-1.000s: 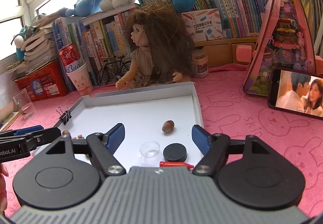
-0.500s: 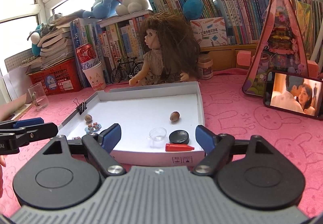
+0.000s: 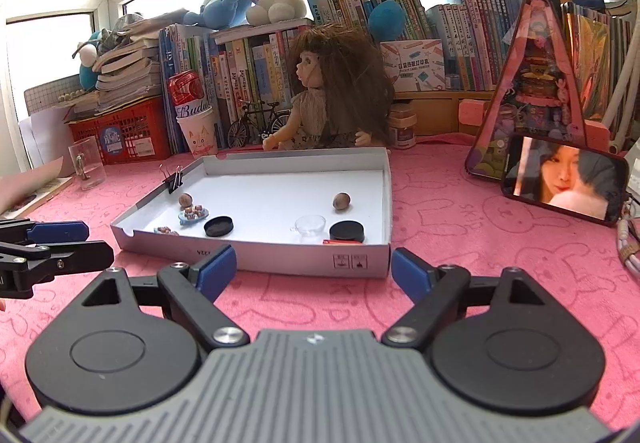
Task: Organize rigid objects
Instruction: 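Withdraw both tools from the tray toward the black lid and binder clip, then lower the left tool around the flat black lid while the right approaches a black cap, then carry the black lid into the tray with the left tool while the right carries the cap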
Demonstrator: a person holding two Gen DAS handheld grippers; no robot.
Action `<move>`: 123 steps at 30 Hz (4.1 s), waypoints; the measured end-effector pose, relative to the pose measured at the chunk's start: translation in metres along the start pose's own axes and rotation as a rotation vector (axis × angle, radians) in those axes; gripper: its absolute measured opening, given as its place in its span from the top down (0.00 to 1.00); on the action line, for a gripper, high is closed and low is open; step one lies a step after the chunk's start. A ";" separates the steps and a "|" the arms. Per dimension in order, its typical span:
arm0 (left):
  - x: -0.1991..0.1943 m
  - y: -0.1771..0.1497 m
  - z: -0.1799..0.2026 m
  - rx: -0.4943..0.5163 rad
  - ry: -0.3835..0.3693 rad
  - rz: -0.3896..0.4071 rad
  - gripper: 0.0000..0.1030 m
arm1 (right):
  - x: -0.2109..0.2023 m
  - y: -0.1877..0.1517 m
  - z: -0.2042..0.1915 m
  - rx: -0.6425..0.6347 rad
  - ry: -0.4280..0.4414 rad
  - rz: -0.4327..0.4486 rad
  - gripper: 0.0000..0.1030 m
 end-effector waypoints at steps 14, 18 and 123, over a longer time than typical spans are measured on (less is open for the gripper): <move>-0.018 -0.045 0.007 0.013 -0.006 -0.052 0.26 | -0.043 -0.043 0.003 -0.026 -0.094 0.047 0.10; -0.020 -0.056 0.010 0.020 -0.011 -0.066 0.30 | -0.050 -0.055 0.002 -0.017 -0.108 0.048 0.10; 0.030 0.002 -0.008 -0.082 0.119 0.020 0.72 | -0.005 -0.014 0.000 0.069 -0.140 0.087 0.65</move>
Point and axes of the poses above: each gripper's, at about its wrist camera, not at the fingertips, and x roughly the way its jaws point, z to its right, y to its top, the point moved 7 cm from there along x, roughly the way its jaws point, and after that the axes turned 1 degree about -z, right-handed, at the moved point
